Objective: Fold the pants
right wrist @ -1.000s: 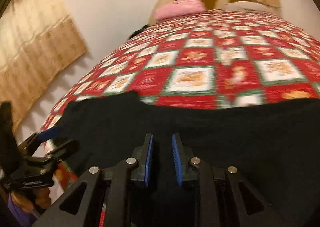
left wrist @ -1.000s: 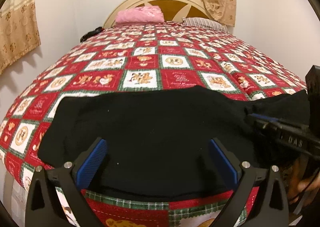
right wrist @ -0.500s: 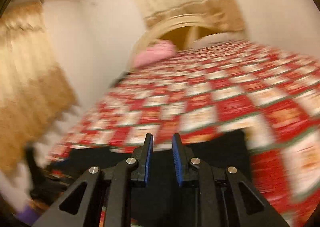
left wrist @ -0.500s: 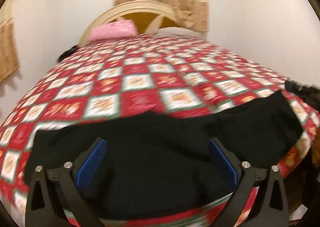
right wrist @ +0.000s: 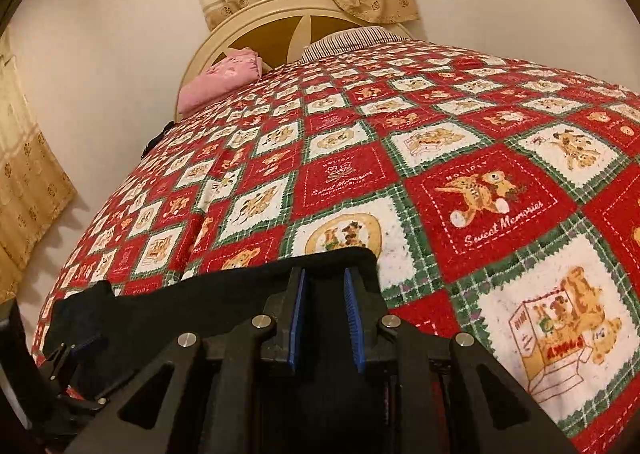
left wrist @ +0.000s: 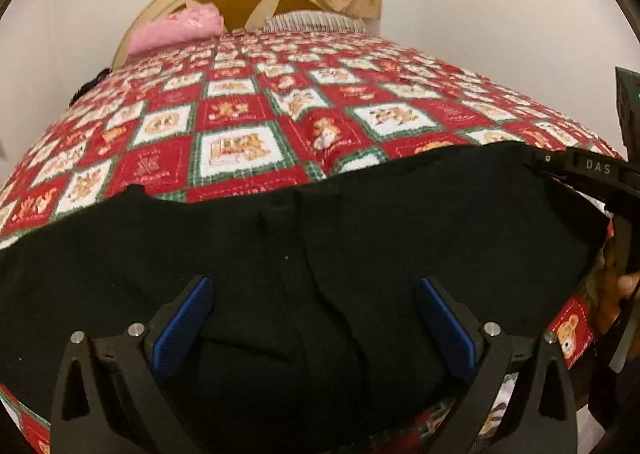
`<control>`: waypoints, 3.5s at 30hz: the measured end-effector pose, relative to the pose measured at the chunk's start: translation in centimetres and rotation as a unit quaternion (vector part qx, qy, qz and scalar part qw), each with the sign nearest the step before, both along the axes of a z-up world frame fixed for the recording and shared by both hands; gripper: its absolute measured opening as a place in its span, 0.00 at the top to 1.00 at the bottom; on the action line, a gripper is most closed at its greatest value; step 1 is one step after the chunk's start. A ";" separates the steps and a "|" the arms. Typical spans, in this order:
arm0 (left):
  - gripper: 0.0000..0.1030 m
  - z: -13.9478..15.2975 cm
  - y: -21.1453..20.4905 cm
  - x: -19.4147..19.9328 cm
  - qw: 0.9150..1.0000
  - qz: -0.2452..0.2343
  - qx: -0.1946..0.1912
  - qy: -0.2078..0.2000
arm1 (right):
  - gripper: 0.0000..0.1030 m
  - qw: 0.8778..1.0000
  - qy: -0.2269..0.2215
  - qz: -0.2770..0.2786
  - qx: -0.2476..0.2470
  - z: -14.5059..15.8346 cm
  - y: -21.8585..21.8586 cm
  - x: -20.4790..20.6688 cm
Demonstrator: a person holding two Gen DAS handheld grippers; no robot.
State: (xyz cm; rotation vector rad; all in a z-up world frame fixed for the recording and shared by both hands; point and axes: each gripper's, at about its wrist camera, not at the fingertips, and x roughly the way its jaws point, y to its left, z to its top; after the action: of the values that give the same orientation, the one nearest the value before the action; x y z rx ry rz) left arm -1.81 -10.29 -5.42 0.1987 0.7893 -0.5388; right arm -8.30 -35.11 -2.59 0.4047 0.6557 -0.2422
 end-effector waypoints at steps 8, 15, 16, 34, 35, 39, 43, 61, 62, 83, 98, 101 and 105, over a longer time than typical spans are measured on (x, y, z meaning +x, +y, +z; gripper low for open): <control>0.00 1.8 3.8 -1.4 1.000 0.007 -0.015 -0.020 | 0.63 0.992 -0.075 0.055 -0.082 3.7 6.5 -5.9; 0.00 2.7 15.0 -0.8 0.988 0.147 -0.026 -0.031 | 0.55 0.995 -0.023 0.051 -0.088 0.8 8.2 -4.4; 0.00 2.8 17.0 -0.8 0.983 0.177 -0.029 -0.031 | 0.55 0.995 -0.029 0.053 -0.082 1.4 8.4 -4.5; 0.00 -0.9 28.6 0.7 0.907 0.371 -0.187 0.072 | 0.55 0.982 -0.050 0.180 -0.005 1.1 18.3 -2.6; 0.00 -0.9 28.4 0.8 0.905 0.370 -0.197 0.073 | 0.55 0.983 -0.050 0.178 -0.001 1.0 18.3 -2.6; 0.02 -1.0 27.8 1.4 0.900 0.372 -0.216 0.069 | 0.55 0.985 -0.050 0.164 0.012 1.1 17.3 -2.6; 0.10 -1.1 27.2 1.7 0.896 0.367 -0.241 0.068 | 0.55 0.986 -0.053 0.158 0.014 1.4 16.6 -2.7; 0.90 5.3 21.8 1.3 0.945 0.249 -0.209 -0.047 | 0.55 0.994 -0.059 0.078 0.039 2.4 10.4 -3.5; 0.90 6.4 20.4 1.0 0.951 0.224 -0.202 -0.063 | 0.55 0.995 -0.060 0.069 0.039 2.5 9.4 -3.7; 0.83 3.2 -8.1 -7.0 0.969 -0.235 -0.072 -0.029 | 0.55 0.994 -0.068 -0.025 0.082 2.3 -0.4 -8.7; 0.25 5.8 6.5 -2.0 0.995 -0.026 -0.088 -0.039 | 0.42 0.998 -0.035 0.041 0.017 1.2 4.0 -5.9; 0.25 4.8 8.3 -0.9 0.995 0.011 -0.093 -0.019 | 0.64 0.998 -0.009 0.035 -0.042 1.1 5.2 -5.5; 0.25 4.1 10.0 0.5 0.992 0.045 -0.116 0.016 | 0.78 0.996 0.005 0.033 -0.083 2.0 6.0 -5.5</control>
State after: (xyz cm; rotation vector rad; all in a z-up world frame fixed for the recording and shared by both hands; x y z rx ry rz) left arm -1.31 -0.31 -1.32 -0.0607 0.7558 -0.5457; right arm -13.83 -29.14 -0.58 0.2226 0.6526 -0.2337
